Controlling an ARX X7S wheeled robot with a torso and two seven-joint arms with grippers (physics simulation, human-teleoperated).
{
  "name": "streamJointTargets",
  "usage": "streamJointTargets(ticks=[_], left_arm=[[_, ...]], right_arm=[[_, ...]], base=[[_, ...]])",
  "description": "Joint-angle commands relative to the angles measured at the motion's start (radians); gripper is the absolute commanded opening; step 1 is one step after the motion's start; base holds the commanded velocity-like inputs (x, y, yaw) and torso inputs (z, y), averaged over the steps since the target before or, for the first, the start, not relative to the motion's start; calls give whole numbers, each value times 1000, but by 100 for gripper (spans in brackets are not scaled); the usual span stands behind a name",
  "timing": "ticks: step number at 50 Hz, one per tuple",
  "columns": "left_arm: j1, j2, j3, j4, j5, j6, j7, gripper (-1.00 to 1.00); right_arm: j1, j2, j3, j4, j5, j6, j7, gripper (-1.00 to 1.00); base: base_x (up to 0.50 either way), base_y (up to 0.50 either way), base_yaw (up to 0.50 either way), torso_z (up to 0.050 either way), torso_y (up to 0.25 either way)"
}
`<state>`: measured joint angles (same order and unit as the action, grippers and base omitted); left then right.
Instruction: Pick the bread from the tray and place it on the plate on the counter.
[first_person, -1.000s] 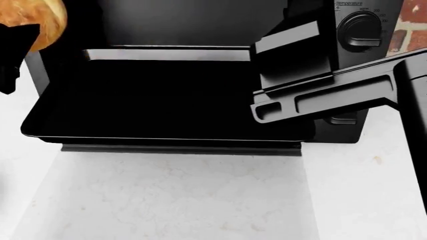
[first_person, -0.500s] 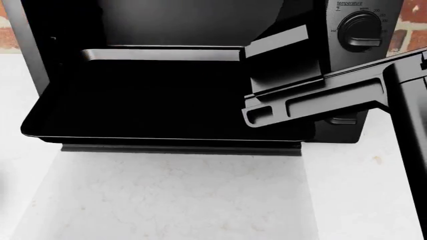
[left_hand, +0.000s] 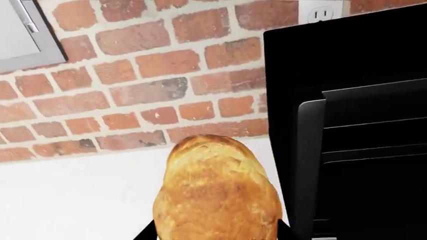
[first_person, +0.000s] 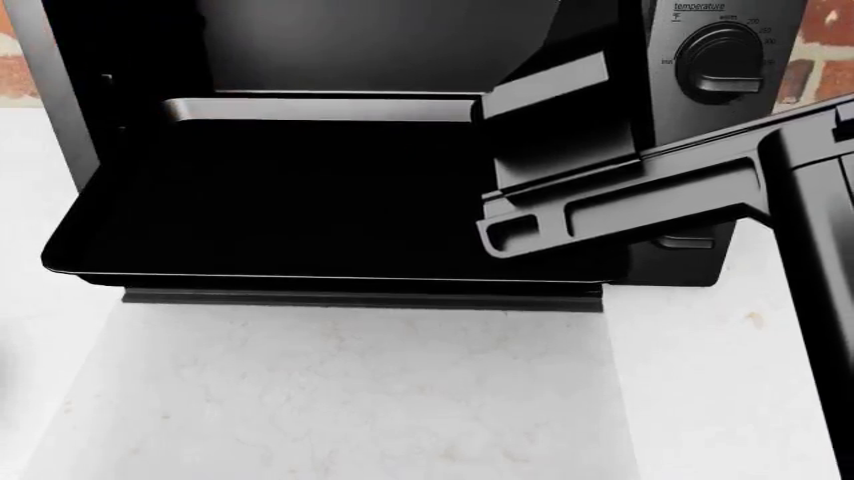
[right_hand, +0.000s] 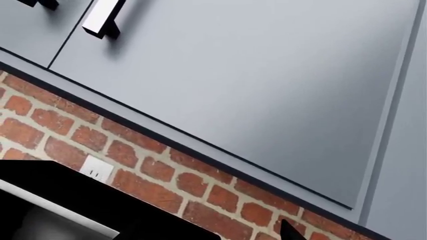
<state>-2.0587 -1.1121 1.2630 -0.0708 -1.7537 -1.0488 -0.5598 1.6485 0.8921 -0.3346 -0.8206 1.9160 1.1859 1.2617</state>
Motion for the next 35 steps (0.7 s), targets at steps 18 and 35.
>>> streamJointTargets(ticks=[18,35], left_arm=[[25,-87,9,-10,-28,-28,-97,-100],[41,-129,22,-10,-27,-65,-145,-100]], right_arm=[[21,6,-16,-2,13,-11,5,100],[15,18,-16,-11,13,-21,3,100]], base=[[0,0,0,0,0],[0,0,0,0,1]])
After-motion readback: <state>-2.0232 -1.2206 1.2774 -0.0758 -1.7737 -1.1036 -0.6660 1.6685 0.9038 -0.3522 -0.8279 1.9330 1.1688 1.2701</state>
